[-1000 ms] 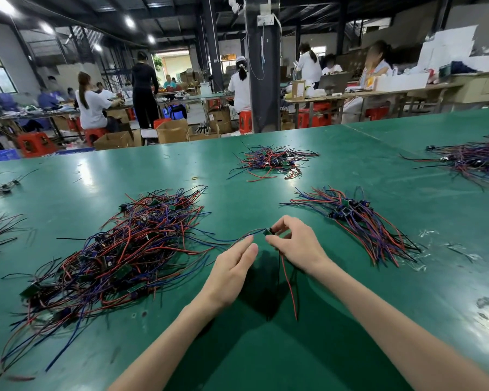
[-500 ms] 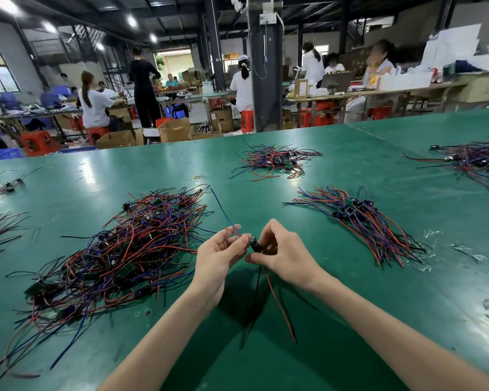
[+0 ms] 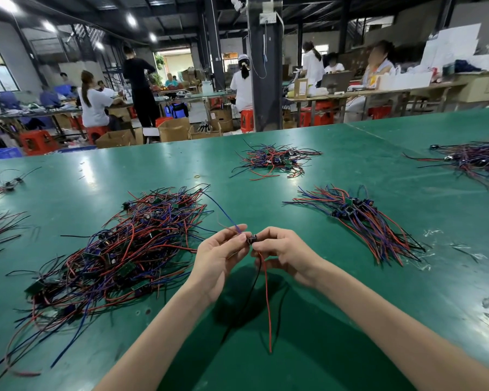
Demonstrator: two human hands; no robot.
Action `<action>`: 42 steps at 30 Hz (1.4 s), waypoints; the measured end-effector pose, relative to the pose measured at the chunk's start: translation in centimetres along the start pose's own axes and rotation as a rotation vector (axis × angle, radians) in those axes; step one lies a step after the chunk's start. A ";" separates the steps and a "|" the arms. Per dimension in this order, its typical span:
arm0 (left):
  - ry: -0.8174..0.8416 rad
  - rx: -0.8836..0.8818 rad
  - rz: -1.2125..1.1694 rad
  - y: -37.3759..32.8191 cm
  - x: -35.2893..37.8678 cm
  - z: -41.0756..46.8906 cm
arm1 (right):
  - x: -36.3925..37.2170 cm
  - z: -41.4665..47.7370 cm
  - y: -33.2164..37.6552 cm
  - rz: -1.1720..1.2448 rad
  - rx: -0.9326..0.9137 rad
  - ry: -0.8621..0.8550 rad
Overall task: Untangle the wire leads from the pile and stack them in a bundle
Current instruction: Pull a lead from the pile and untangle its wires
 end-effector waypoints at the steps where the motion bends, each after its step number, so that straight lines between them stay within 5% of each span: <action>1: 0.008 -0.004 -0.006 0.0 0.0 0.0 | 0.0 0.0 0.0 0.029 0.011 0.003; 15: 0.197 -0.102 0.104 0.0 1.4 -0.6 | 1.1 -1.0 -0.8 0.307 0.298 0.248; 23: 0.229 -0.124 0.110 0.2 1.5 -0.7 | 0.9 -0.9 -0.9 0.324 0.330 0.246; 36: 0.155 -0.103 0.108 1.0 1.1 -0.3 | 0.2 -0.7 -0.7 0.270 0.367 0.119; 42: -0.026 -0.100 0.180 1.4 0.1 0.1 | 0.2 -0.5 -0.9 0.195 0.296 0.058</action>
Point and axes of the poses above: each hand's wrist, its own z-axis towards the middle knuckle, its own x-axis out of the palm, y = z × x, the point moved 6 cm from there along z, towards the middle knuckle, and after that the axes turned 4 degrees about -x, right-handed, at the moved point
